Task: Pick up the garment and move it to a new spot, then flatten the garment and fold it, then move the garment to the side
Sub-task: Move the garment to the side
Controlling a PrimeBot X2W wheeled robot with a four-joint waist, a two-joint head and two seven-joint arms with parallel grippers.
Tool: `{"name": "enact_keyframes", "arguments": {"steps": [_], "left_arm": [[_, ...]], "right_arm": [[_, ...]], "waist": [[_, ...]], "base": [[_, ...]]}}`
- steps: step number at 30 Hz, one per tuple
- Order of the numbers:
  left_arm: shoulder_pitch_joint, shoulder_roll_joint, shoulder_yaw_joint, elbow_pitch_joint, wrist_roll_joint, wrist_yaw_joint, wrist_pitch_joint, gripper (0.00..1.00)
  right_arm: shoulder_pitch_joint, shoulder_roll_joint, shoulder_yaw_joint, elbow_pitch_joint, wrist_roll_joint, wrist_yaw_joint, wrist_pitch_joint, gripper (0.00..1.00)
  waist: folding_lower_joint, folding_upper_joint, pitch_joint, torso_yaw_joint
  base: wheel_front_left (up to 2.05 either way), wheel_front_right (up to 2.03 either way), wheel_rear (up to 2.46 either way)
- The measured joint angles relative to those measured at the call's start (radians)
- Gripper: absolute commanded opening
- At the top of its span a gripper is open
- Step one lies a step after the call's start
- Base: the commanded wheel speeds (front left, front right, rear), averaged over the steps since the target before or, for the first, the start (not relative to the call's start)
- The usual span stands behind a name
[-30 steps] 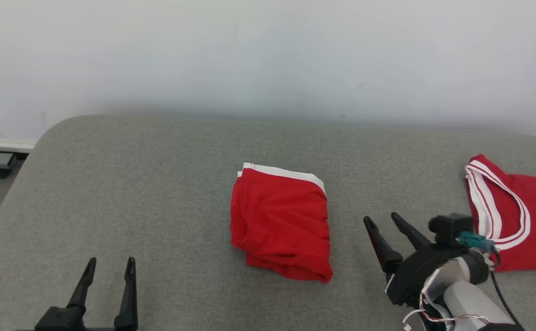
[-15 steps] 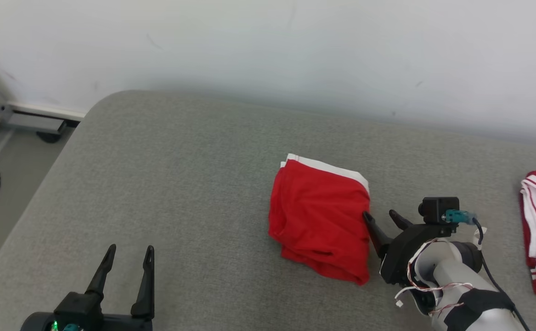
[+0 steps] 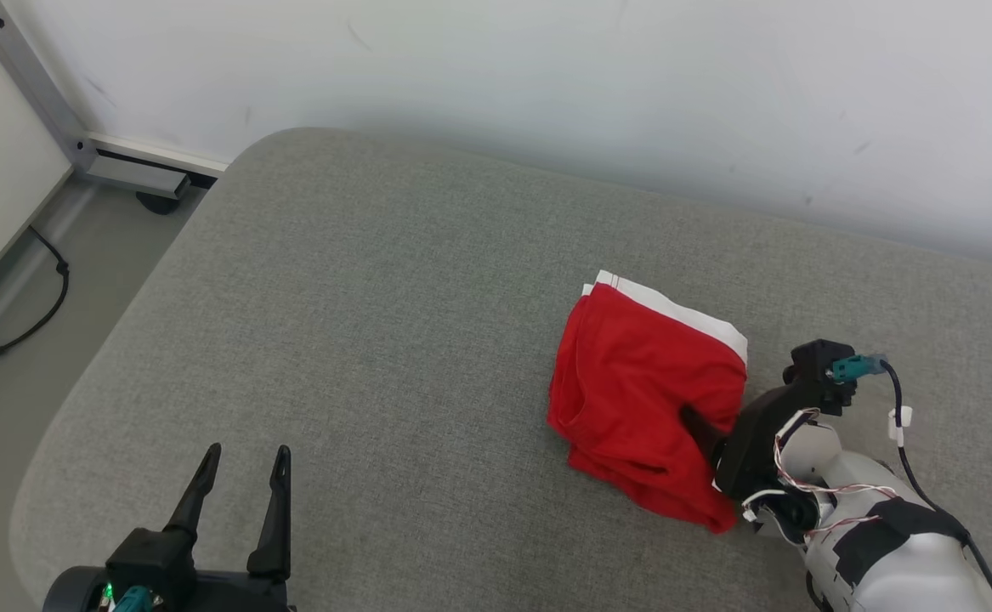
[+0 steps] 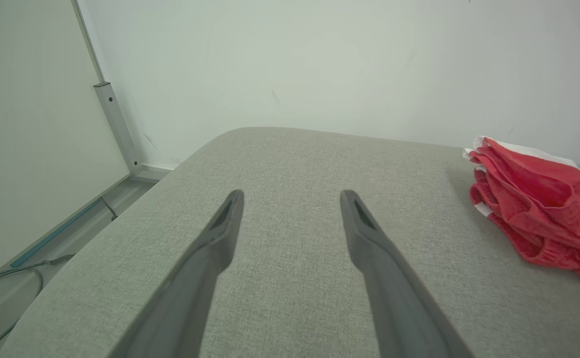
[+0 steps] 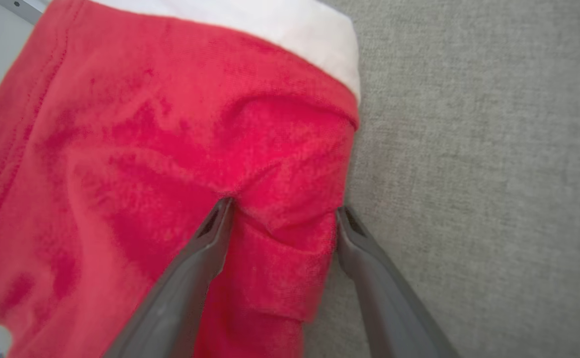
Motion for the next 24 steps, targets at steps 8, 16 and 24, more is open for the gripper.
{"name": "enact_keyframes", "arguments": {"steps": [8, 16, 24], "left_arm": [[0.0, -0.006, 0.007, 0.007, 0.0, 0.006, -0.003, 1.0], [0.0, -0.011, 0.017, 0.005, 0.0, 0.0, -0.003, 1.0], [0.02, -0.018, 0.029, 0.002, 0.006, -0.001, -0.003, 1.0]], "right_arm": [[-0.004, 0.005, 0.004, -0.006, 0.08, 0.0, 0.083, 0.0], [-0.003, -0.008, 0.03, -0.038, 0.117, 0.0, 0.086, 0.0], [-0.022, -0.085, 0.091, -0.087, 0.143, 0.0, 0.179, 0.0]], "waist": [[0.0, 0.0, -0.008, -0.009], [0.0, 0.0, -0.012, -0.024], [0.0, 0.0, -0.026, -0.056]], "base": [[0.0, 0.0, 0.0], [0.0, 0.0, 0.0], [0.0, 0.0, 0.0]]}}
